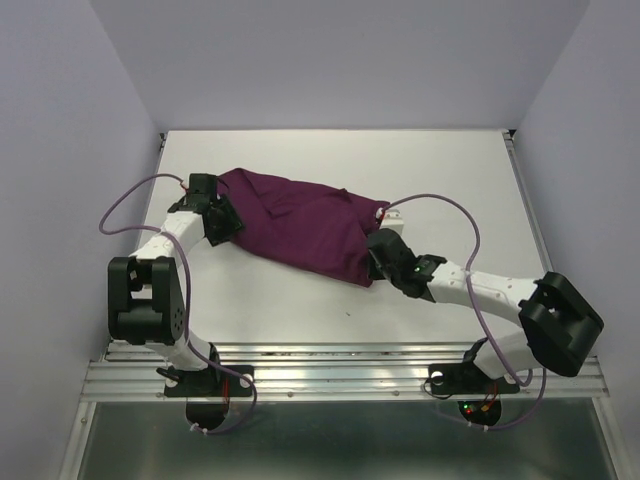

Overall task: Prepare the surgical pack
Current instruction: Pack the surgical kit at the center of the board.

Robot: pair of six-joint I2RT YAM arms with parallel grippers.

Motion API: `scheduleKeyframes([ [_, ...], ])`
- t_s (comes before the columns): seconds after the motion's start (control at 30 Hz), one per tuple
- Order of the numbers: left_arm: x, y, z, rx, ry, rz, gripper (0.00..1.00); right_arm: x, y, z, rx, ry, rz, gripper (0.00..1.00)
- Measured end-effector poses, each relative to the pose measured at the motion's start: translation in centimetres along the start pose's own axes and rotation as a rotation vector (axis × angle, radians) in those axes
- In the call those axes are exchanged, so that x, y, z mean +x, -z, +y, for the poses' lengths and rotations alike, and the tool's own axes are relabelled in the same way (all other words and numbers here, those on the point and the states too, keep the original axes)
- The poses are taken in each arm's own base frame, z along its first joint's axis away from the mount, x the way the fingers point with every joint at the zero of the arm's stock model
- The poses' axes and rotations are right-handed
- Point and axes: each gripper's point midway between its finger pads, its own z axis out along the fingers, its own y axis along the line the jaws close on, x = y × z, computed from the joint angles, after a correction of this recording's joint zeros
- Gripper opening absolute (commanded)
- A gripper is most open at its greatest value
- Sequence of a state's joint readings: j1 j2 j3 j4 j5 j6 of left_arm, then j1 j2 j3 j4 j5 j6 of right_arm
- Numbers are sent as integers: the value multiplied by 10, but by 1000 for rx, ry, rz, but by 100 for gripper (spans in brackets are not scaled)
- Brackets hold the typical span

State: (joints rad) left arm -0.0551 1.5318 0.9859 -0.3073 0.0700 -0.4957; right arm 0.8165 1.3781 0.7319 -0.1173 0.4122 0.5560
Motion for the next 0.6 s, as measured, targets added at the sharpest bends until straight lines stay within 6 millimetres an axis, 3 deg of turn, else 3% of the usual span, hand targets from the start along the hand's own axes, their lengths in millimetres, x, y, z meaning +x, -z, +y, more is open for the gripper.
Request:
scheduleKeyframes([
  [0.13, -11, -12, 3, -19, 20, 11, 69, -5, -9, -2, 17, 23, 7, 14],
  [0.2, -15, -18, 0, -19, 19, 18, 69, -8, -11, 0, -4, 22, 19, 15],
  [0.37, -15, -25, 0, -25, 18, 33, 67, -40, -28, -5, -31, -40, 25, 15],
  [0.6, -10, -32, 4, -38, 4, 57, 64, -40, -21, 1, -70, -38, 50, 18],
])
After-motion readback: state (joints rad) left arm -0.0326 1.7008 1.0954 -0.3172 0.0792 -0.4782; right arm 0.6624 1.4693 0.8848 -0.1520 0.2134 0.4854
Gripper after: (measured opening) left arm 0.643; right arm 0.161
